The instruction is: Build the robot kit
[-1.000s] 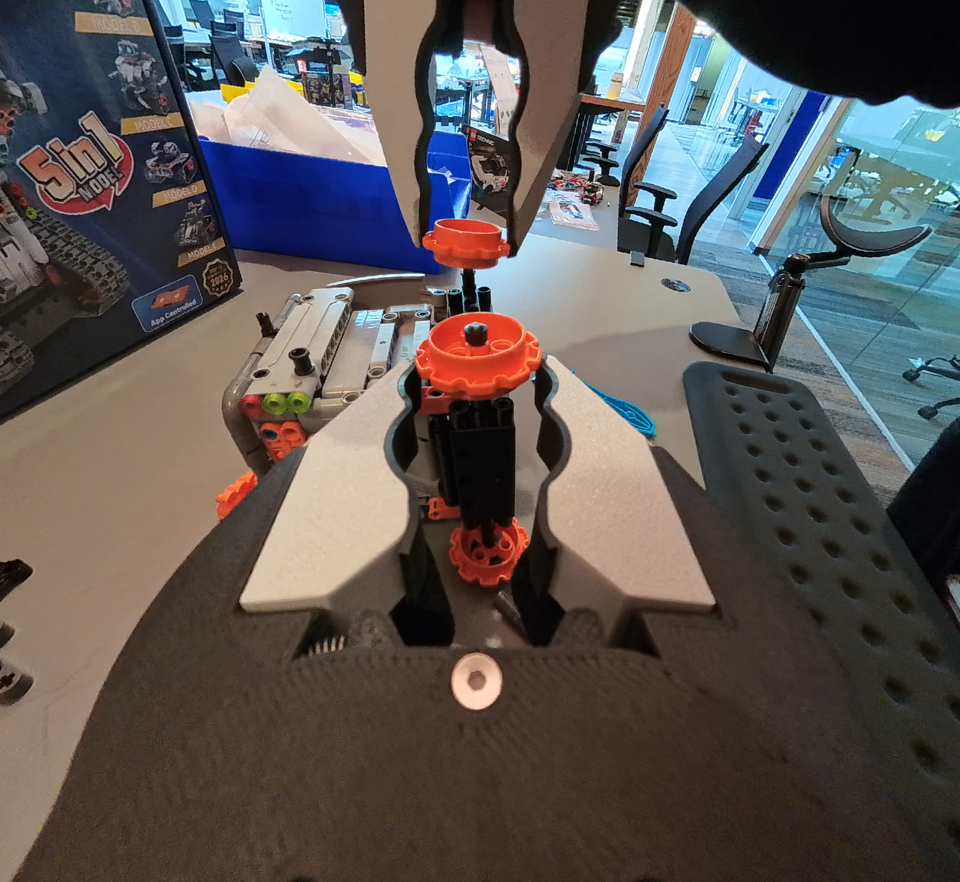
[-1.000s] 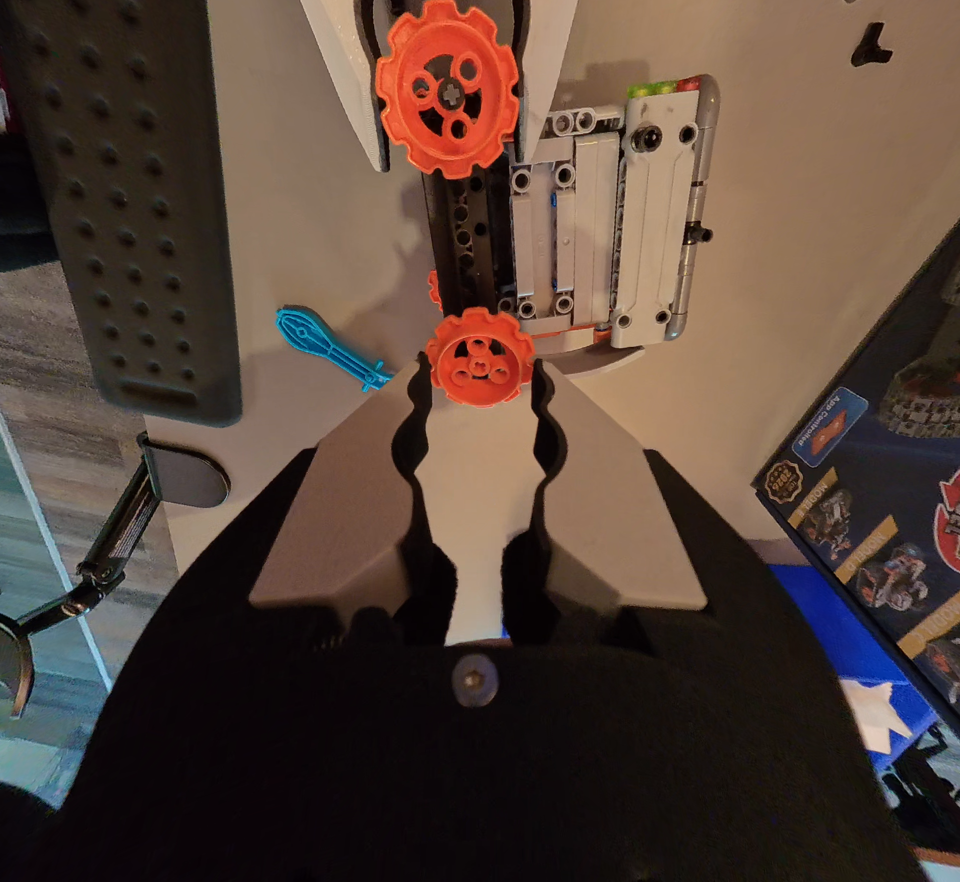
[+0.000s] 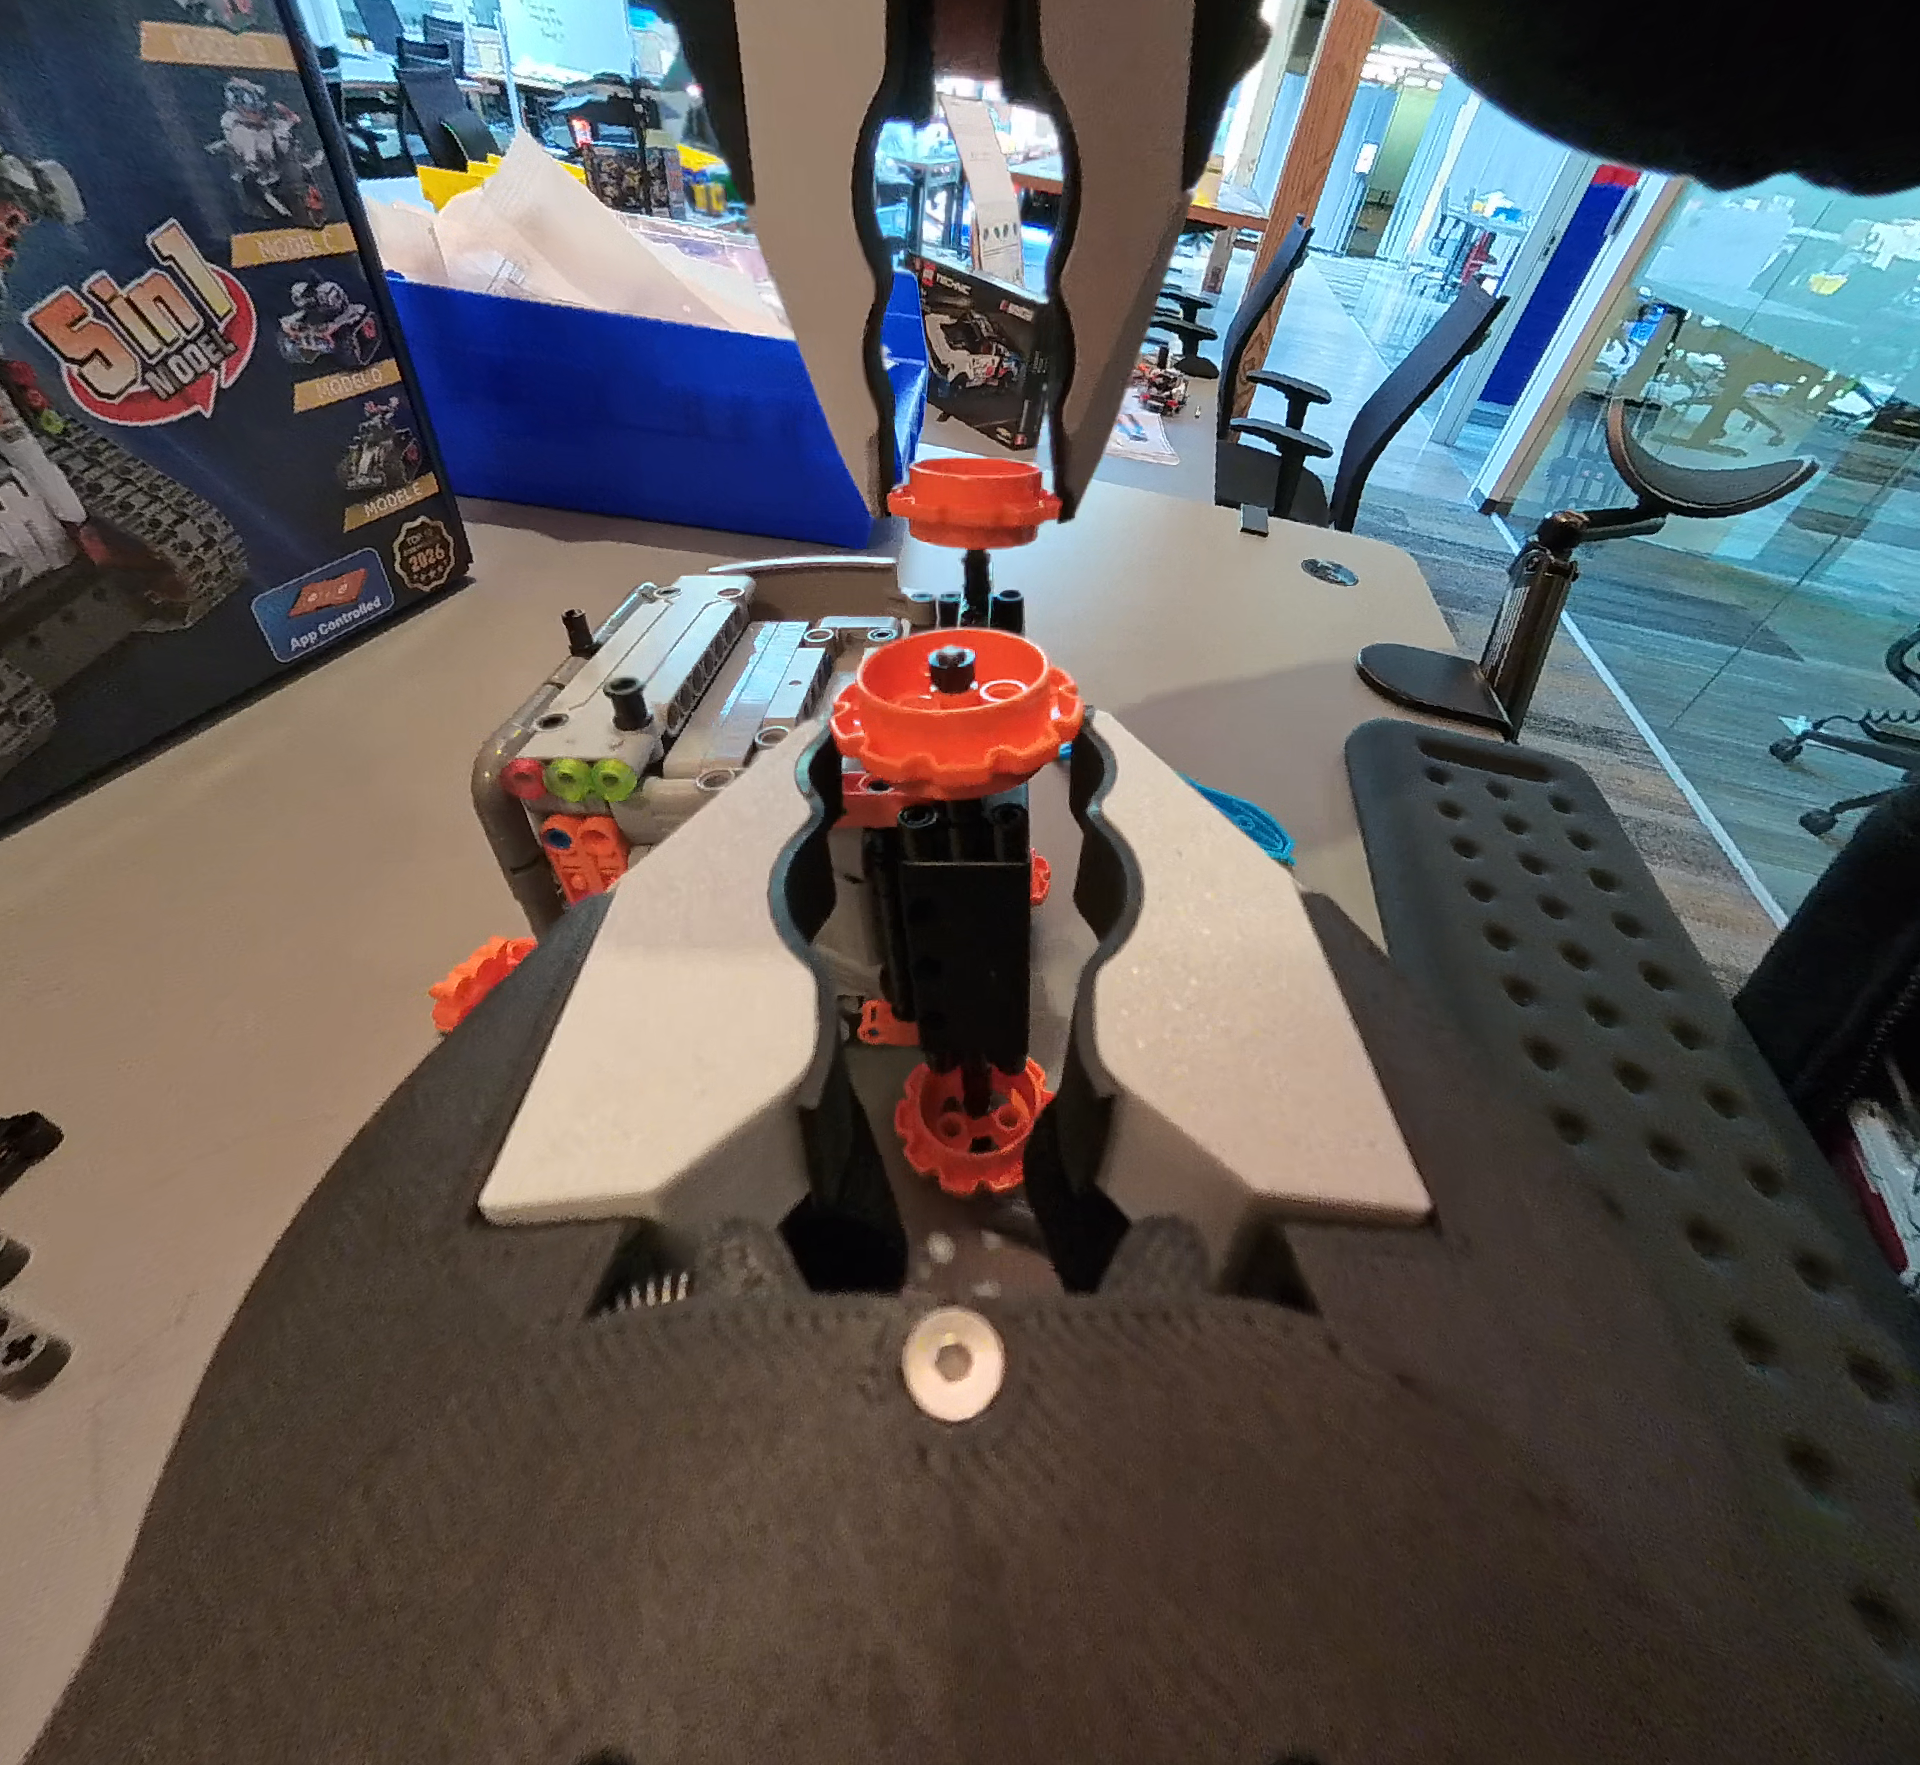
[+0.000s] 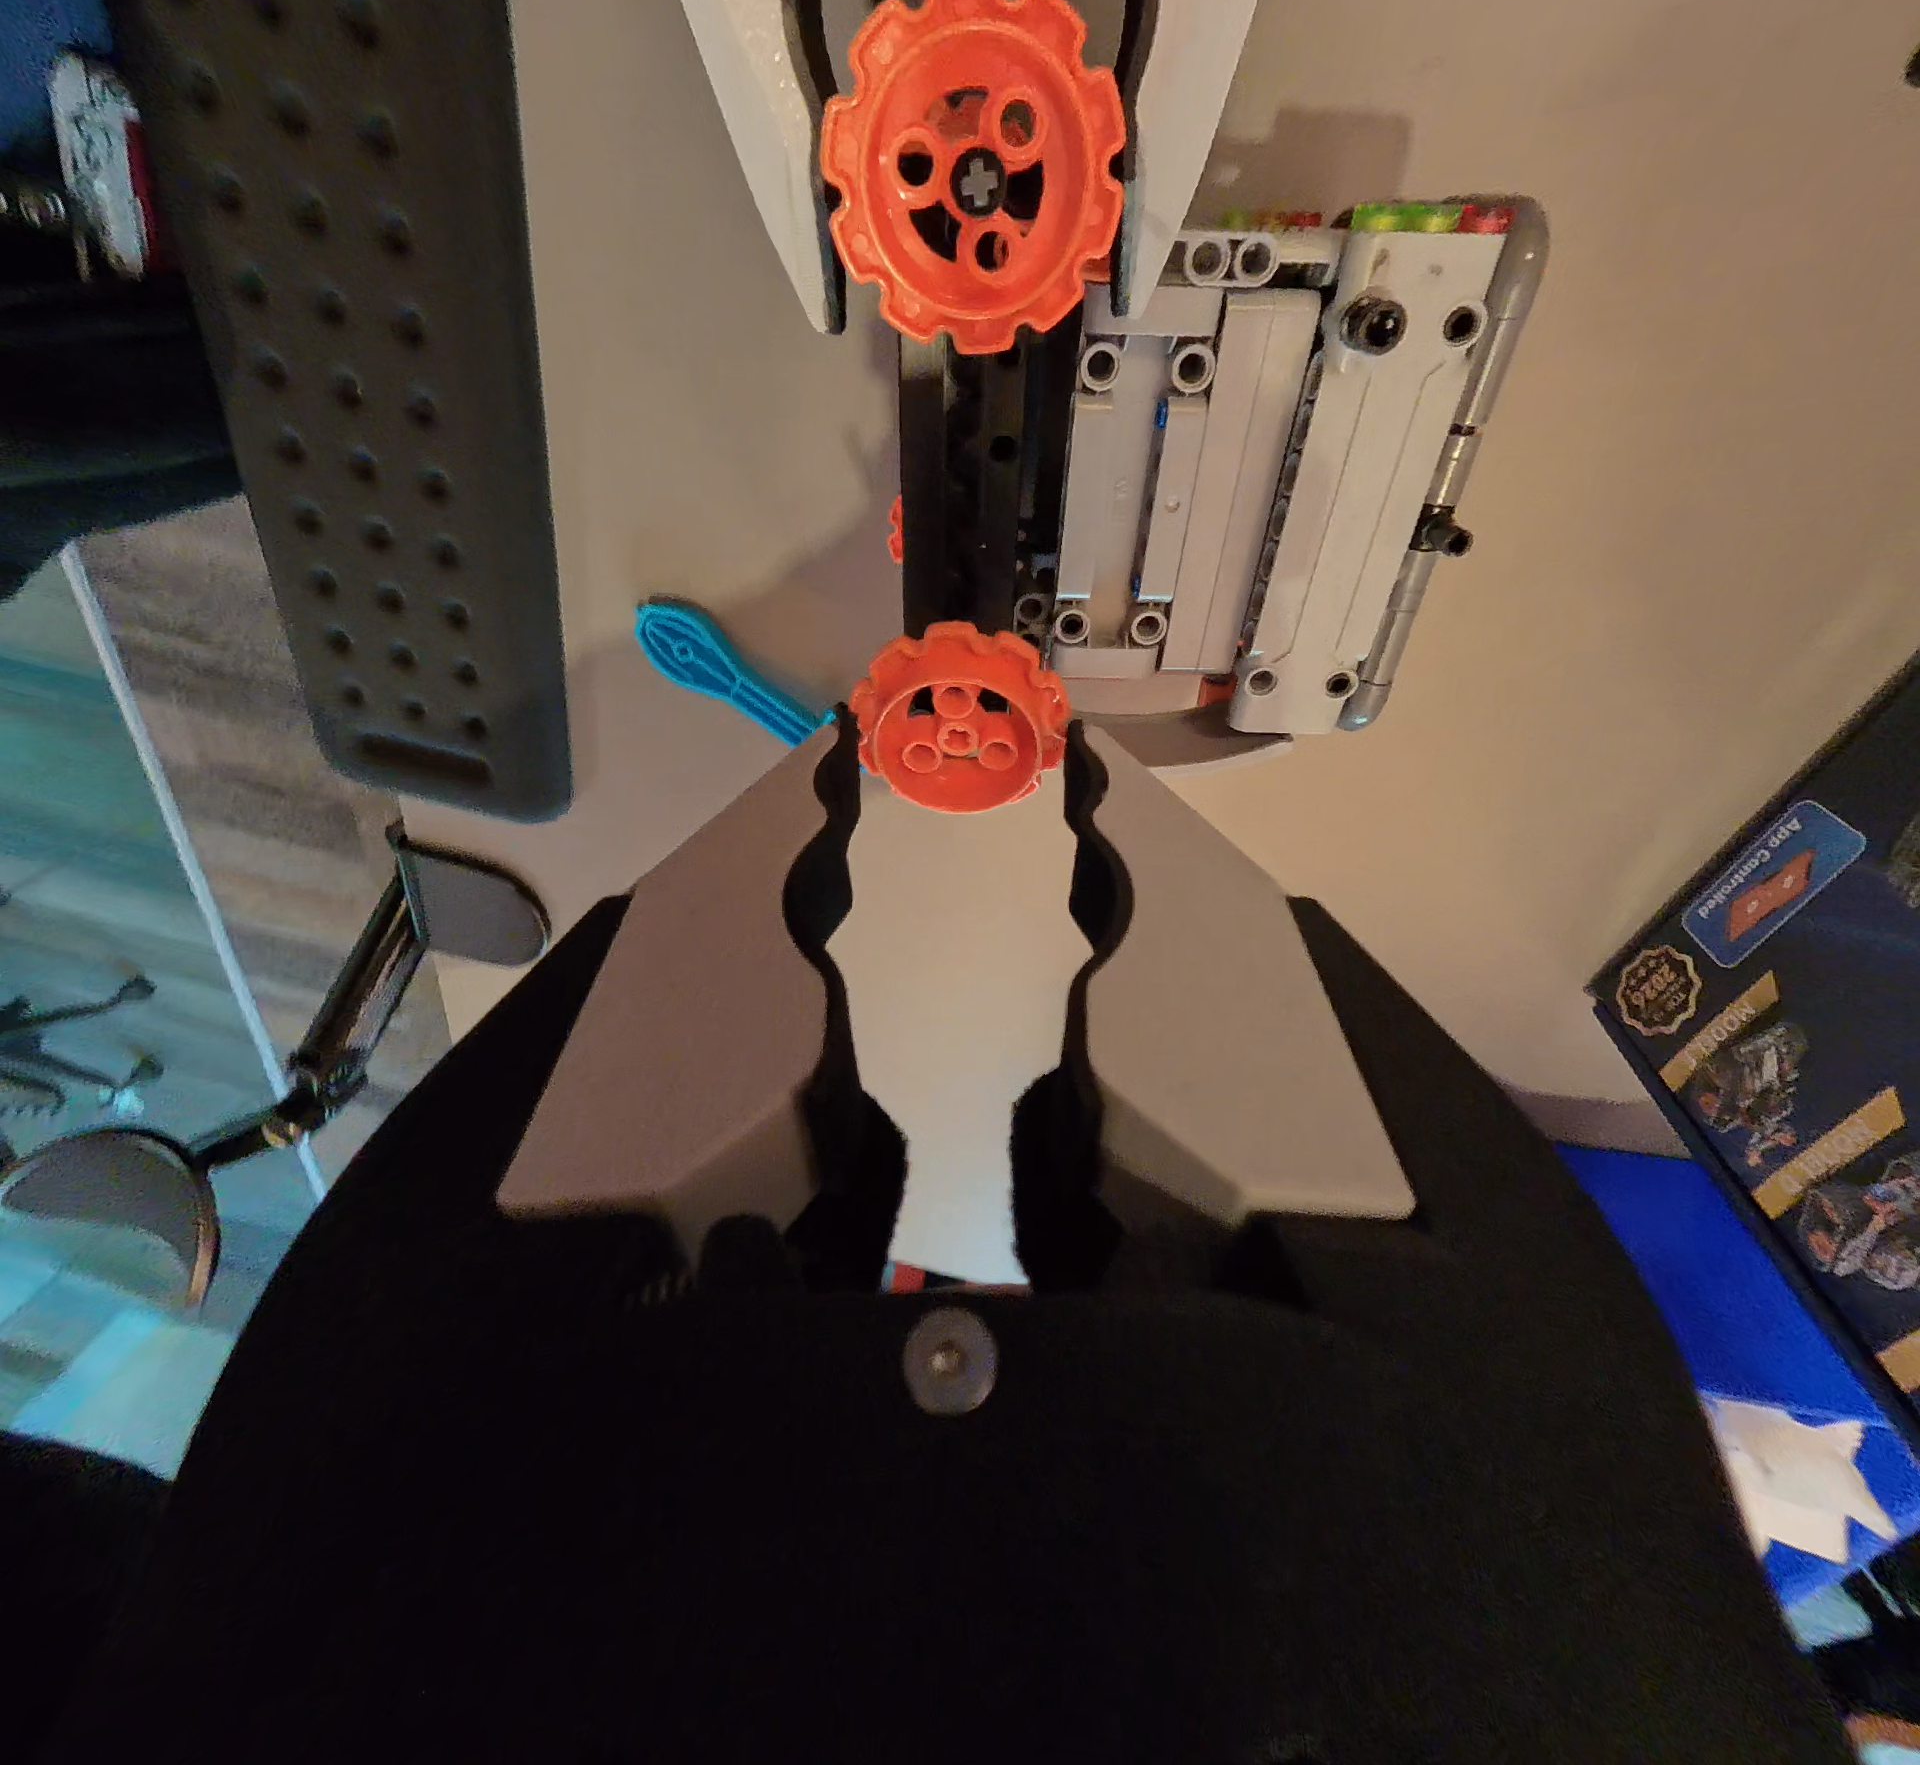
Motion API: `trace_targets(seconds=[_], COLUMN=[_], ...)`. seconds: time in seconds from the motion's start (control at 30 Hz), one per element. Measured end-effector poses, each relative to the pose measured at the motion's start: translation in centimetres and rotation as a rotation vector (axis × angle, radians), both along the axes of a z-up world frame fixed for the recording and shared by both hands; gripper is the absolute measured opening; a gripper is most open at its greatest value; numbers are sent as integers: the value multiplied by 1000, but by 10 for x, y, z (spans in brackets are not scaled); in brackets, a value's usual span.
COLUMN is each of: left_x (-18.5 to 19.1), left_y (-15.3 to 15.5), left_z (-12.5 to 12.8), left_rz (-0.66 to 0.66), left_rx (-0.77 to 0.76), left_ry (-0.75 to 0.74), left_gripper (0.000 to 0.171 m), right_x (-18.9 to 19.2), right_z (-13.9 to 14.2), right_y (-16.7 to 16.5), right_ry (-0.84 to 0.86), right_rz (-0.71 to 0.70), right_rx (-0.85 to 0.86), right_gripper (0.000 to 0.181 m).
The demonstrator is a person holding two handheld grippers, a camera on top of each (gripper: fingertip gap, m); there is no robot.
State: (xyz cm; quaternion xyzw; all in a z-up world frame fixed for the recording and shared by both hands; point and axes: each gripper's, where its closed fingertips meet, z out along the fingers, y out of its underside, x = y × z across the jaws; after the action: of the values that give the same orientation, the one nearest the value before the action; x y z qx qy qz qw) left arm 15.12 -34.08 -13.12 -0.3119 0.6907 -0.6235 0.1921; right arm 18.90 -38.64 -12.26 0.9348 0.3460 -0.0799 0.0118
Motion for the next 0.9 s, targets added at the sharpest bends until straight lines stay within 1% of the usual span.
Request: trace_targets(seconds=[0.23, 0.37, 0.63, 0.9], left_x=[-2, -2, -2, -2], left_y=[10, 10, 10, 9], left_z=[-2, -1, -1, -1], left_rz=[1, -9, -20, -18], left_rx=[28, -3, -12, -7], left_ry=[-2, 3, -11, -18], left_gripper=[43, 43, 43, 43], right_x=[-10, -11, -12, -13], right_z=[-1, -1, -2, -2], right_y=[9, 10, 10, 9], right_ry=[44, 41, 122, 208], right_rz=[-134, -176, -226, -145], right_rx=[223, 283, 241, 150], right_gripper=[39, 38, 38, 38])
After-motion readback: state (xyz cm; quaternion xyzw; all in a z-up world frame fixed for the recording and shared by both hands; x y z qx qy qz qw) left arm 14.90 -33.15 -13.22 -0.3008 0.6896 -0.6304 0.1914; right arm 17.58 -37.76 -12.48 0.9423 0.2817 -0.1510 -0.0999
